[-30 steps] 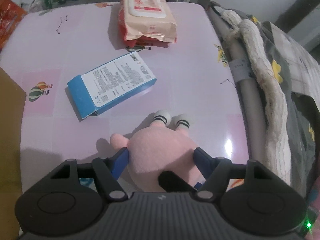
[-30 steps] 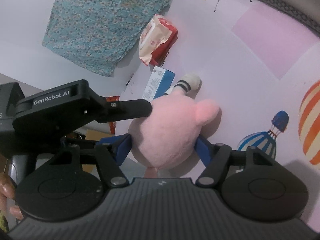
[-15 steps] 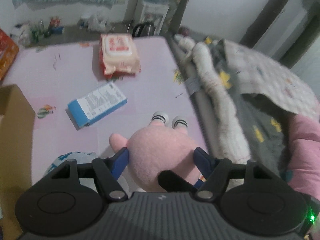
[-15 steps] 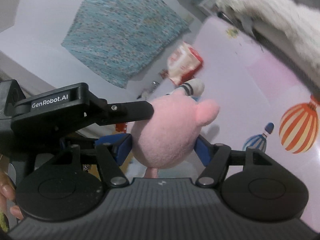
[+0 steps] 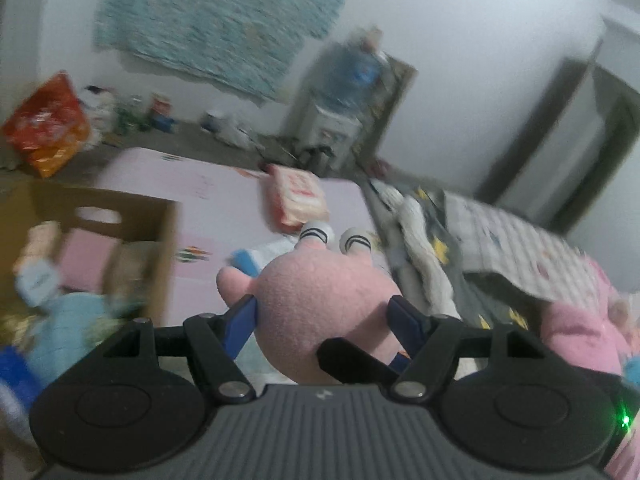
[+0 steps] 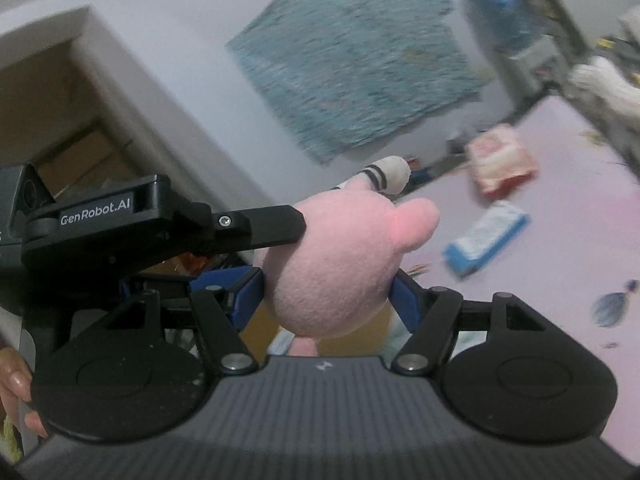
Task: Organize soft objects
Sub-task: 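Carry the pink plush pig with both tools over the box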
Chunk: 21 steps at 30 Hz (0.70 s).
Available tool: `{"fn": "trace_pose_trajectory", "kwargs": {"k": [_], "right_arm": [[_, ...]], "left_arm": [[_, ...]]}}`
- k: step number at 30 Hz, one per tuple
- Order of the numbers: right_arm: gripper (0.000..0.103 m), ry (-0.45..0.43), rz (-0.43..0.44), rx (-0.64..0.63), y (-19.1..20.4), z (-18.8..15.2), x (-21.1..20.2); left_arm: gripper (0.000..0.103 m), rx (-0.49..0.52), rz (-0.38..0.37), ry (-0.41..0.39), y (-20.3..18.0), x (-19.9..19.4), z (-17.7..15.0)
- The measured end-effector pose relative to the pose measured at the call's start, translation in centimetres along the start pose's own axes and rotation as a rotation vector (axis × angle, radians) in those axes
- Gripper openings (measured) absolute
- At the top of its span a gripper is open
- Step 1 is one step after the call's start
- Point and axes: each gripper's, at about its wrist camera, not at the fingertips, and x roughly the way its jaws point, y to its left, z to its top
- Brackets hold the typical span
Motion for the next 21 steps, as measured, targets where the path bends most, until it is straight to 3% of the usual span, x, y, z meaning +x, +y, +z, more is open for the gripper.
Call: {"fn": "trace_pose_trajectory", "kwargs": {"k": [5,9,16,21], "right_arm": [[0.068,0.131,0.104,-0.062,5.7,-2.2,3.7],[0.069,0.27,0.137,-0.094,8.8,-4.6,7.4],[0.069,0.5,0.082,-0.142,11.3,-8.5,12.8],[0.071,0.596,0.009,-0.203,11.9,-11.0,14.5]], "left_arm": [[0.072,-0.111,0.087,-0.049,6.5,-4.6,-1.8],[0.072,-0.221,0.118,-0.038,12.3,-5.7,-3.5],[0.072,-0.411,0.091,0.049,21.1,-4.0,-6.7],[0.073,-0.489,0.031,0.124,24.5,-1.3,-9.0]]}}
